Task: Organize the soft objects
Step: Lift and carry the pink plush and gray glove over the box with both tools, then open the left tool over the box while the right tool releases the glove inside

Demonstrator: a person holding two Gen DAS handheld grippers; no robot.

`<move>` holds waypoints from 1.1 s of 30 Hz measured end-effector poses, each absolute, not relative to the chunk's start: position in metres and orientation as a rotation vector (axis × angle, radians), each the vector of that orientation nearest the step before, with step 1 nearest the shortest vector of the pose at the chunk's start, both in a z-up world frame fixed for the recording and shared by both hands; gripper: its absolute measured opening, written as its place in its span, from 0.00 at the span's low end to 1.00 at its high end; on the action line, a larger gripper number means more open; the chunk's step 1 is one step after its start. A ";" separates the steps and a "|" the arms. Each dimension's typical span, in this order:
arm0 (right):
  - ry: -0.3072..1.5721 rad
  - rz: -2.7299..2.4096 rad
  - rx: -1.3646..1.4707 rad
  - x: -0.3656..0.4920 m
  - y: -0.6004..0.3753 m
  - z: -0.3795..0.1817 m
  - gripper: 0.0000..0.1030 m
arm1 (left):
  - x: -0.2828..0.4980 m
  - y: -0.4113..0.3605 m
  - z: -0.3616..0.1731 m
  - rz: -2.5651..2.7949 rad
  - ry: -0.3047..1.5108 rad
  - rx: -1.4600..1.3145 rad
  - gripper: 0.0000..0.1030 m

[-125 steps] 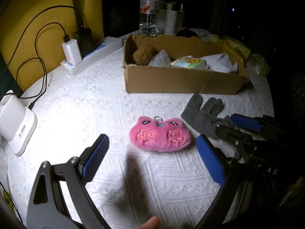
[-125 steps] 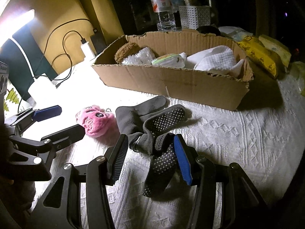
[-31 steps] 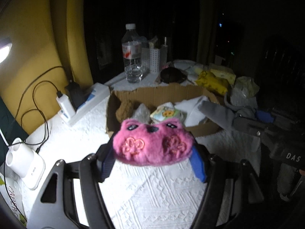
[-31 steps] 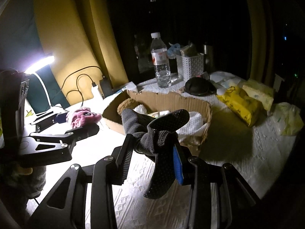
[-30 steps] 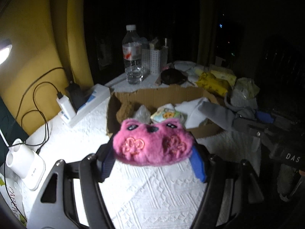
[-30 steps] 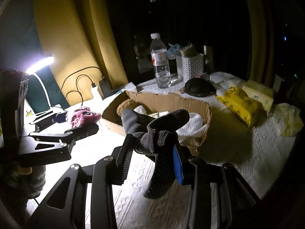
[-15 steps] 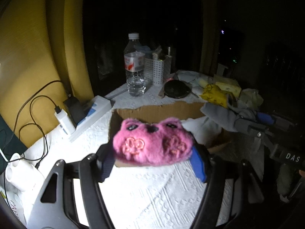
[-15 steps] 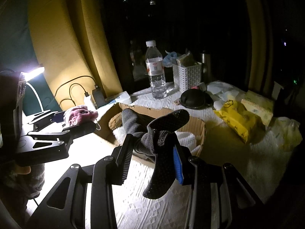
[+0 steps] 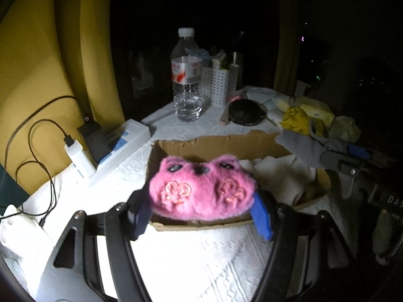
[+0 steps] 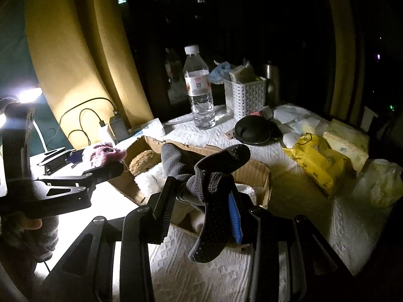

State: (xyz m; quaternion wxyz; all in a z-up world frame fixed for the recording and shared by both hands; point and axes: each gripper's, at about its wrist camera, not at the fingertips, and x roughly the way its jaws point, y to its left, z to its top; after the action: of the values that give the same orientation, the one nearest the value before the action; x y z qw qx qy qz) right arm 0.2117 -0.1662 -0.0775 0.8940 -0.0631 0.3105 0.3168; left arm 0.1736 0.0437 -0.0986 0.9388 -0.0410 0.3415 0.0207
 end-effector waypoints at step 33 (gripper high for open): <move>0.768 0.586 -0.156 0.260 -0.134 -0.144 0.40 | 0.207 0.045 -0.153 0.037 0.840 -0.054 0.71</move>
State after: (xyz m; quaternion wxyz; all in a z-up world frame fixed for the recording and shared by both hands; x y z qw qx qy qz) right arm 0.2595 -0.1343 -0.1440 0.8825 -0.0750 0.3691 0.2816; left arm 0.2067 0.0448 -0.1529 0.9127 -0.0264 0.4075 0.0179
